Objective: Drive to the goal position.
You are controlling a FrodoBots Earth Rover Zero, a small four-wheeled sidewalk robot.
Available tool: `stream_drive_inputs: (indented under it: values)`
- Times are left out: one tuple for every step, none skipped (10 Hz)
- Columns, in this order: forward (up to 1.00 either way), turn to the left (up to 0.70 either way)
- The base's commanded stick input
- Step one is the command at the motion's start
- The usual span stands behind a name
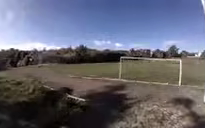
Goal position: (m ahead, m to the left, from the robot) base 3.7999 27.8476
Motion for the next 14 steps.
stream_drive_inputs:
  values:
    - [1.0,0.01]
    - [0.78,0.01]
    - [0.49,0.01]
    - [0.13,0.0]
    - [0.0,0.0]
    - [0.0,0.0]
    - [0.0,0.0]
    - [0.0,0.0]
    - [0.0,0.07]
    - [0.0,0.51]
    - [0.0,0.78]
    - [0.0,0.99]
    - [0.0,1.0]
    - [0.0,1.0]
